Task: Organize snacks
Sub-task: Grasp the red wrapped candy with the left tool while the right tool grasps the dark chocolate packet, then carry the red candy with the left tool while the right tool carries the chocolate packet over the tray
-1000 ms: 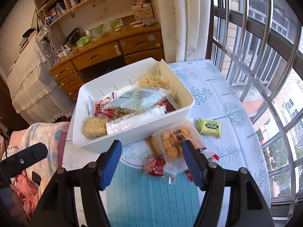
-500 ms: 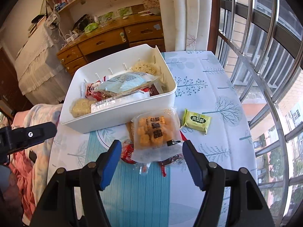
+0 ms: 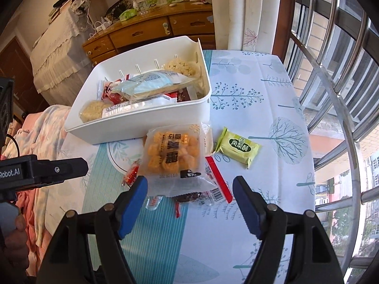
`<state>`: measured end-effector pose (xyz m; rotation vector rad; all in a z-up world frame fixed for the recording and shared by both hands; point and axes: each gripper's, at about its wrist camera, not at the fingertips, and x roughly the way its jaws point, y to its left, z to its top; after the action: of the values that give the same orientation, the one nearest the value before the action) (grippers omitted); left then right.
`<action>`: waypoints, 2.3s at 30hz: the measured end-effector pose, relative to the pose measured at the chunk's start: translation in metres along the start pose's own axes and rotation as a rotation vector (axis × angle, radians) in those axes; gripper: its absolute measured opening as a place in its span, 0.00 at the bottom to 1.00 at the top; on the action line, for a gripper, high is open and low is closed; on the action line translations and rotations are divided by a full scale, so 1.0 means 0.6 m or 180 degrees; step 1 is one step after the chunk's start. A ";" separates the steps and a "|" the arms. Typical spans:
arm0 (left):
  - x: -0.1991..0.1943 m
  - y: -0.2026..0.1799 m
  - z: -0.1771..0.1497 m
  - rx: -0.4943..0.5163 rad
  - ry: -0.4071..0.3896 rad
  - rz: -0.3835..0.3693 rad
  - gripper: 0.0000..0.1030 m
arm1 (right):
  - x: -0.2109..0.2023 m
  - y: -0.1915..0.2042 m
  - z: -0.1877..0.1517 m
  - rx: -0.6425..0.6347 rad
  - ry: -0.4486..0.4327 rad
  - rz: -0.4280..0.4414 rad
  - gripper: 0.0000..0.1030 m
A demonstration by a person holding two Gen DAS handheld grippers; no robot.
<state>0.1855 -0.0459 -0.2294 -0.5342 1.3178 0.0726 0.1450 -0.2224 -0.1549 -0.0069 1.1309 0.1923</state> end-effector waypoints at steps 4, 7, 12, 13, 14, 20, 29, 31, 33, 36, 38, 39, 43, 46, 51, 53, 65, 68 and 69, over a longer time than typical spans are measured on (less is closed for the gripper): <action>0.026 0.000 -0.008 -0.0087 0.0098 0.0089 0.88 | 0.017 -0.010 -0.010 -0.0113 0.0041 -0.0131 0.73; 0.044 0.000 -0.012 -0.0144 0.0171 0.0143 0.88 | 0.034 -0.019 -0.020 -0.0207 0.0118 -0.0153 0.73; 0.072 -0.006 -0.009 -0.0138 0.0235 0.0254 0.88 | 0.054 -0.027 -0.033 -0.0375 0.0169 -0.0163 0.73; 0.077 -0.008 -0.007 -0.0123 0.0244 0.0278 0.88 | 0.060 -0.028 -0.036 -0.0420 0.0187 -0.0167 0.73; 0.084 -0.011 -0.006 -0.0100 0.0248 0.0305 0.88 | 0.065 -0.029 -0.039 -0.0456 0.0207 -0.0160 0.73; 0.118 -0.030 -0.002 0.0102 0.0242 0.0526 0.87 | 0.088 -0.027 -0.061 -0.0715 0.0294 -0.0044 0.73; 0.158 -0.049 0.011 0.0276 0.0252 0.0578 0.87 | 0.104 -0.011 -0.077 -0.0927 0.0314 0.0201 0.73; 0.166 -0.054 0.015 0.0321 0.0252 0.0591 0.84 | 0.110 -0.007 -0.076 -0.0947 0.0307 0.0221 0.73; 0.175 -0.061 0.019 0.0360 0.0266 0.0604 0.82 | 0.114 -0.004 -0.075 -0.0962 0.0296 0.0222 0.73; 0.189 -0.066 0.027 0.0393 0.0286 0.0614 0.80 | 0.120 -0.001 -0.072 -0.0959 0.0216 0.0230 0.73; 0.199 -0.068 0.032 0.0384 0.0310 0.0617 0.75 | 0.129 0.001 -0.067 -0.0957 0.0223 0.0260 0.73; 0.203 -0.070 0.034 0.0381 0.0323 0.0587 0.74 | 0.135 0.002 -0.064 -0.0956 0.0239 0.0269 0.73; 0.213 -0.086 0.037 0.0414 0.0316 0.0463 0.57 | 0.152 0.009 -0.057 -0.0974 0.0219 0.0275 0.73; 0.218 -0.094 0.036 0.0406 0.0313 0.0436 0.53 | 0.158 0.020 -0.057 -0.1108 0.0183 0.0182 0.73; 0.224 -0.092 0.038 0.0314 0.0351 0.0359 0.51 | 0.156 0.028 -0.064 -0.1263 0.0106 0.0108 0.63; 0.222 -0.086 0.035 0.0311 0.0373 0.0361 0.51 | 0.151 0.024 -0.061 -0.1172 0.0103 0.0127 0.50; 0.169 -0.030 0.007 0.0173 0.0351 0.0201 0.51 | 0.129 0.013 -0.080 -0.0817 0.0315 0.0330 0.41; 0.138 -0.002 0.002 0.0146 0.0317 0.0115 0.51 | 0.119 0.013 -0.083 -0.0655 0.0392 0.0540 0.41; 0.127 0.006 0.000 0.0142 0.0292 0.0099 0.51 | 0.116 0.015 -0.085 -0.0608 0.0409 0.0613 0.41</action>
<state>0.2046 -0.0615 -0.3019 -0.4837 1.4143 0.0445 0.1264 -0.2085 -0.2384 -0.0811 1.2379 0.4770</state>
